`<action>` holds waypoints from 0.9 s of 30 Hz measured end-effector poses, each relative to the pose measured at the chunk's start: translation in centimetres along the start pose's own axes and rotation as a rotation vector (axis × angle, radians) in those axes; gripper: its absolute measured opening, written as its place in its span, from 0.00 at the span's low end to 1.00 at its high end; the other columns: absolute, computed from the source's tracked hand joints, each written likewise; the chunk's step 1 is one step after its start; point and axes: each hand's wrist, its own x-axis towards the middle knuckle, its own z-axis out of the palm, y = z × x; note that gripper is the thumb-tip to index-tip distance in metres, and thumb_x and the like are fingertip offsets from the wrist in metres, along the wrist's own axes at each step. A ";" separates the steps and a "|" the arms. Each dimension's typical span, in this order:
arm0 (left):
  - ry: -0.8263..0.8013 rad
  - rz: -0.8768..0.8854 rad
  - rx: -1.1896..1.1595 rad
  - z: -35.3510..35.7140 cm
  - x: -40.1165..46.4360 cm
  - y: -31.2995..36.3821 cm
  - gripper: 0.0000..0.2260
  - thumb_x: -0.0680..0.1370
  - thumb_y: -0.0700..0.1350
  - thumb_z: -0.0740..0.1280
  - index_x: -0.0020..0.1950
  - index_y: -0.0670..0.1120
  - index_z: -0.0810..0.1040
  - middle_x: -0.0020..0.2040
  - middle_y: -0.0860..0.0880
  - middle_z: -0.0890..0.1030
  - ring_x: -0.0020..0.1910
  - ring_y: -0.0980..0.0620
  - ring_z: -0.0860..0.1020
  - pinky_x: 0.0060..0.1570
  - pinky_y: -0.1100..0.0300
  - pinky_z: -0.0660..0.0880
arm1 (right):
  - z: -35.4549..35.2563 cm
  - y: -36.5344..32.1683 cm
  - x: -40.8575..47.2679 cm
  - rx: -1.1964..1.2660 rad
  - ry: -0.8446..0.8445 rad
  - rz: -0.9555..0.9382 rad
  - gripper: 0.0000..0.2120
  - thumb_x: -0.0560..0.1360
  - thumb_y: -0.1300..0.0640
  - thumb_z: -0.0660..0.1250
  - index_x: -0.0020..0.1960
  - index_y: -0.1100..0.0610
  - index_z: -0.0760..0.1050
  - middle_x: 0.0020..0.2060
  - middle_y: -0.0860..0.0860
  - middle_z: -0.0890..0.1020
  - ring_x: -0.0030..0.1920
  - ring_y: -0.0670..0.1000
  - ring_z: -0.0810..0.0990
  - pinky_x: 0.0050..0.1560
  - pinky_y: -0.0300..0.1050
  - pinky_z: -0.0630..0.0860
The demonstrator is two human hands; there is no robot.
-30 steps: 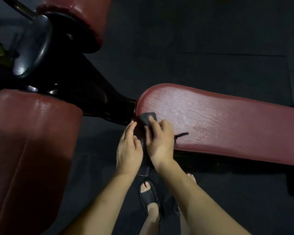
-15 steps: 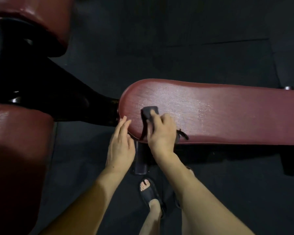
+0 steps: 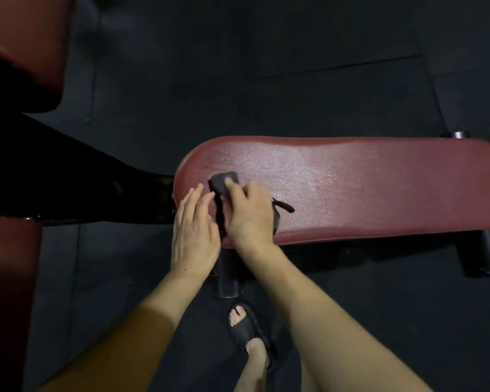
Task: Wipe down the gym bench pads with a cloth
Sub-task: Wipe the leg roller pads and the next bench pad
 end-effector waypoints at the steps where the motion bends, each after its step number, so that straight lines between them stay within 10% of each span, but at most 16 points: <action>1: 0.000 0.017 0.011 0.1 0.7 0.1 0.23 0.79 0.34 0.59 0.73 0.43 0.72 0.79 0.45 0.67 0.79 0.45 0.63 0.79 0.44 0.59 | -0.5 1.2 0.8 0.005 -0.006 -0.041 0.18 0.79 0.49 0.63 0.63 0.56 0.81 0.44 0.58 0.76 0.43 0.61 0.76 0.42 0.53 0.74; 9: -0.048 0.050 0.265 2.2 6.2 1.3 0.22 0.81 0.46 0.53 0.75 0.51 0.69 0.81 0.50 0.64 0.81 0.53 0.57 0.81 0.42 0.47 | -4.6 12.3 4.8 -0.118 0.205 0.498 0.15 0.82 0.53 0.66 0.65 0.61 0.78 0.53 0.64 0.77 0.55 0.66 0.75 0.55 0.57 0.73; 17: -0.031 0.018 0.357 2.6 6.0 1.4 0.25 0.81 0.49 0.51 0.77 0.50 0.69 0.81 0.53 0.63 0.82 0.55 0.56 0.81 0.43 0.49 | -1.2 7.0 9.3 0.023 0.032 -0.112 0.15 0.79 0.55 0.67 0.63 0.58 0.81 0.46 0.60 0.76 0.44 0.63 0.76 0.44 0.54 0.75; 23: -0.053 0.024 0.425 2.7 5.9 1.8 0.25 0.81 0.50 0.51 0.77 0.49 0.69 0.82 0.52 0.63 0.82 0.54 0.56 0.80 0.42 0.50 | -7.1 18.8 11.4 -0.148 0.214 0.460 0.15 0.81 0.52 0.64 0.62 0.59 0.79 0.52 0.65 0.76 0.55 0.68 0.75 0.54 0.59 0.75; 27: -0.060 0.017 0.462 2.7 6.0 2.0 0.25 0.81 0.51 0.52 0.77 0.48 0.71 0.81 0.51 0.64 0.82 0.52 0.57 0.80 0.42 0.51 | -2.5 8.3 11.5 -0.026 0.151 0.322 0.13 0.81 0.51 0.64 0.61 0.52 0.81 0.50 0.60 0.76 0.50 0.62 0.76 0.51 0.55 0.77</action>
